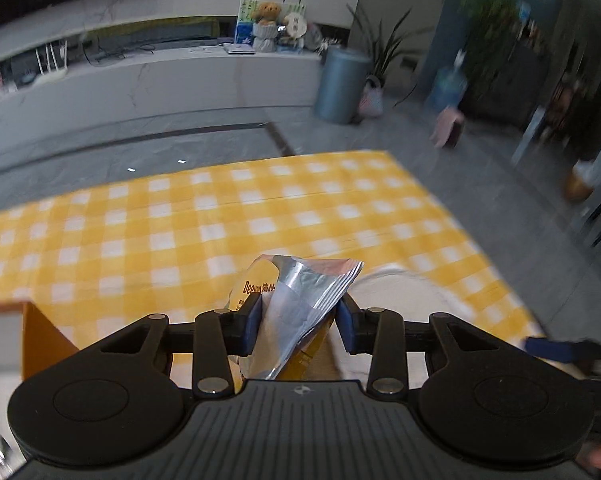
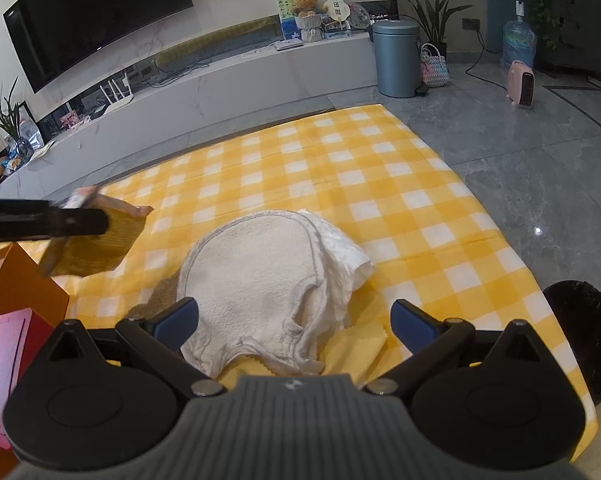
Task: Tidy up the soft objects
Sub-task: 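Lift the snack bag with the left tool while the right tool grasps the white pad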
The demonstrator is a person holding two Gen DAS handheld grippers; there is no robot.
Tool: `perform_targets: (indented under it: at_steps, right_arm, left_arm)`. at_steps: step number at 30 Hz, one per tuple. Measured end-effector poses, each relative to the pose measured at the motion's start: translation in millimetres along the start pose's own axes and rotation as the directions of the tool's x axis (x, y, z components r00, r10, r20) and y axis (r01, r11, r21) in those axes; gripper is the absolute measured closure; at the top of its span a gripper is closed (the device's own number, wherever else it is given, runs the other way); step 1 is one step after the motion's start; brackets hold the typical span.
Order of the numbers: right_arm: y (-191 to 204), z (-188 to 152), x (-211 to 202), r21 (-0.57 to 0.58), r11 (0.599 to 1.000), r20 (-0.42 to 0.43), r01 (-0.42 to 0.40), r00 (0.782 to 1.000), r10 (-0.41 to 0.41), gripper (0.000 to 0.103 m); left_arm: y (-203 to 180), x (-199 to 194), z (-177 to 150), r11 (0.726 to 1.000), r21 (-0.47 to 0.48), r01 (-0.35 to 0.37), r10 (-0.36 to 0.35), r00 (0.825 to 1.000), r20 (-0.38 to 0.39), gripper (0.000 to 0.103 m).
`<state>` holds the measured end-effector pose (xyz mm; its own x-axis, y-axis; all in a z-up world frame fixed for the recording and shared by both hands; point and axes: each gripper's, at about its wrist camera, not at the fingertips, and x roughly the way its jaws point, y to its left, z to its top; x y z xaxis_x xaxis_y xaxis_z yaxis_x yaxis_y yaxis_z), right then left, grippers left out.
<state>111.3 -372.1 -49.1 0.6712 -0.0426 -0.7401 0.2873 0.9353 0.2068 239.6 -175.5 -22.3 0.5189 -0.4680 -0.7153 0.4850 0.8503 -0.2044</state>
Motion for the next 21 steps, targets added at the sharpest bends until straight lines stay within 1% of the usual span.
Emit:
perform_targets:
  at_steps: [3,5,6,7,8,10,11,12,13,14,15,18,20,21]
  right_arm:
    - [-0.6,0.2,-1.1,0.008,1.000,0.004,-0.011,1.000,0.011,0.003]
    - [-0.7,0.4,-1.0,0.009,1.000,0.003,-0.017,1.000,0.017,0.003]
    - [0.2,0.3,-0.8,0.005,1.000,0.001,-0.018,1.000,0.018,0.003]
    - [1.2,0.2,-0.3,0.001,1.000,-0.002,-0.019,1.000,0.019,0.003]
    - [1.9,0.0,0.2,-0.002,1.000,-0.004,-0.020,1.000,0.019,0.003]
    - [2.8,-0.1,2.5,-0.003,1.000,-0.009,-0.024,1.000,0.024,0.003]
    - [2.9,0.0,4.6,-0.003,1.000,-0.012,-0.026,1.000,0.026,0.003]
    - [3.1,0.1,7.5,-0.003,1.000,-0.017,-0.024,1.000,0.024,0.003]
    - [3.7,0.3,11.3,-0.006,1.000,-0.024,-0.014,1.000,0.014,0.003]
    - [4.5,0.6,16.1,-0.014,1.000,-0.030,-0.001,1.000,0.000,0.003]
    - [5.7,0.8,21.1,-0.024,1.000,-0.036,0.012,0.999,-0.013,0.003]
    - [8.9,0.9,39.2,-0.044,0.999,-0.058,0.001,0.998,-0.003,0.003]
    - [11.3,0.9,50.5,-0.046,0.999,-0.059,-0.015,0.998,0.012,0.003]
    - [12.4,1.0,54.8,-0.045,0.999,-0.061,-0.023,0.998,0.020,0.003]
  left_arm:
    - [7.0,-4.1,-4.5,0.992,-0.082,0.101,-0.104,0.994,-0.043,0.059]
    - [11.6,-4.5,-7.1,0.976,-0.137,0.168,-0.177,0.983,-0.053,0.059]
    - [12.8,-2.8,-8.0,0.969,-0.149,0.197,-0.208,0.976,-0.063,0.059]
    - [13.4,0.3,-9.1,0.964,-0.157,0.215,-0.229,0.970,-0.077,0.059]
    - [13.3,4.7,-10.8,0.963,-0.163,0.216,-0.233,0.968,-0.091,0.059]
    - [8.3,13.0,-16.3,0.970,-0.135,0.203,-0.218,0.970,-0.107,0.059]
    - [5.8,15.2,-17.4,0.971,-0.115,0.212,-0.223,0.970,-0.100,0.059]
    - [2.5,16.3,-17.4,0.974,-0.093,0.206,-0.214,0.972,-0.093,0.057]
    - [-1.0,16.2,-18.0,0.979,-0.075,0.191,-0.197,0.977,-0.086,0.055]
    - [-4.1,16.7,-17.8,0.983,-0.060,0.171,-0.175,0.981,-0.078,0.051]
    - [-6.4,17.9,-16.7,0.988,-0.052,0.148,-0.152,0.986,-0.072,0.050]
    - [-7.4,18.1,-19.7,0.997,-0.021,0.077,-0.079,0.994,-0.079,0.047]
    - [-6.2,18.1,-23.1,0.999,0.000,0.040,-0.040,0.997,-0.071,0.049]
    - [-4.8,16.6,-24.3,0.999,0.004,0.039,-0.038,0.998,-0.059,0.053]
